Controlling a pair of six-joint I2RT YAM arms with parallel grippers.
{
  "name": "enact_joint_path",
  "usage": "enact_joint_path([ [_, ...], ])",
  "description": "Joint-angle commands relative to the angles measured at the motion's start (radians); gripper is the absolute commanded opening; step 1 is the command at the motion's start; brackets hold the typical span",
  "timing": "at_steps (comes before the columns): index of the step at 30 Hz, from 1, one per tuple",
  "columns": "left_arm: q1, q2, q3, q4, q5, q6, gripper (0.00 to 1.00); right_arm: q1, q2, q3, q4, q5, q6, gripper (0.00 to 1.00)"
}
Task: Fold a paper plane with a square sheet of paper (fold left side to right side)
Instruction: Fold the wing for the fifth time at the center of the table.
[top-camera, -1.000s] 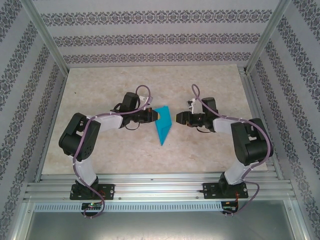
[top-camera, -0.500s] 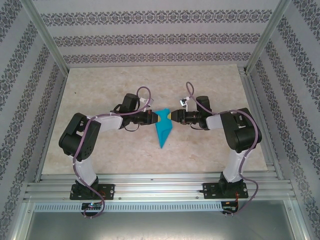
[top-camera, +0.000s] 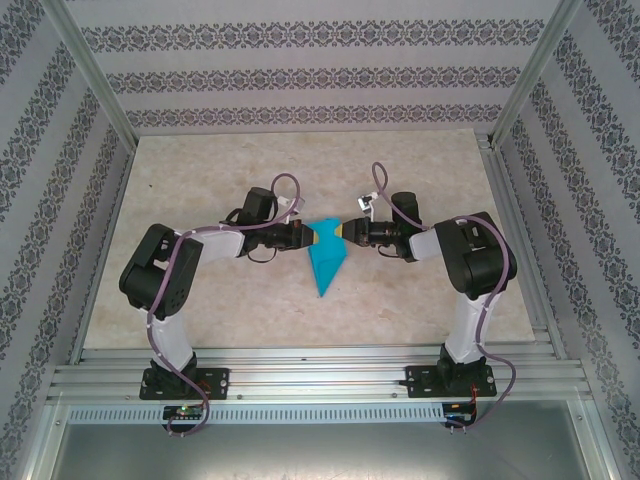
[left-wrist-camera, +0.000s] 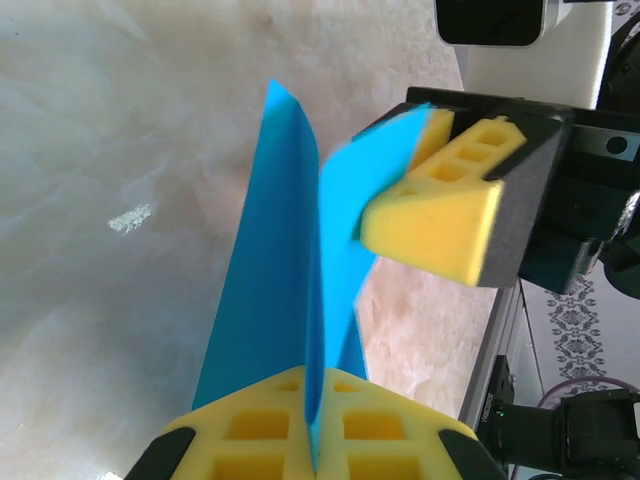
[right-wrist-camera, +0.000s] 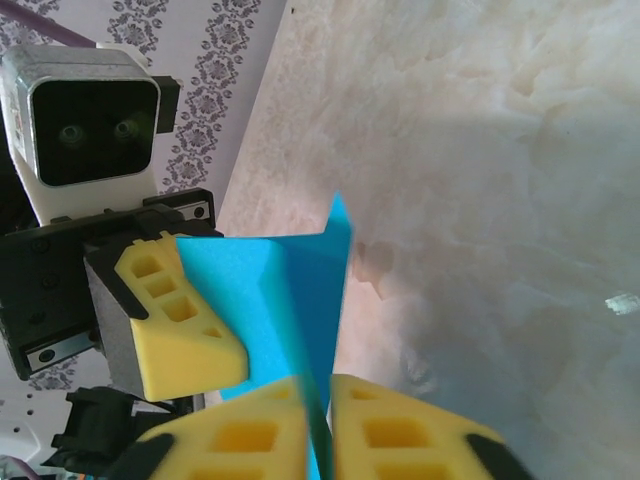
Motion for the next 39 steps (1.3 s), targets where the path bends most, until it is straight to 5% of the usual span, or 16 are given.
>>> enact_joint_path([
  [1,0.007,0.003,0.007,-0.031,-0.013,0.037,0.17,-0.001,-0.018,0.007,-0.057,0.0,-0.051,0.02],
  [6,0.018,-0.106,-0.007,-0.182,-0.15,0.127,0.6,0.013,-0.09,0.006,-0.254,0.094,-0.087,0.0],
  [11,0.006,-0.318,-0.023,-0.414,-0.408,0.248,0.73,0.035,-0.158,0.003,-0.449,0.213,-0.086,0.0],
  [16,-0.102,-0.5,-0.063,-0.564,-0.608,0.319,0.74,0.045,-0.218,-0.016,-0.525,0.286,-0.002,0.0],
  [22,-0.339,-0.548,-0.098,-0.566,-0.731,0.264,0.73,0.079,-0.247,0.022,-0.659,0.358,0.09,0.0],
  [27,-0.479,-0.471,-0.091,-0.504,-0.799,0.197,0.72,0.086,-0.27,0.046,-0.718,0.387,0.119,0.0],
  [39,-0.638,-0.149,0.117,-0.572,-0.985,0.129,0.64,0.107,-0.266,0.067,-0.751,0.408,0.131,0.0],
])
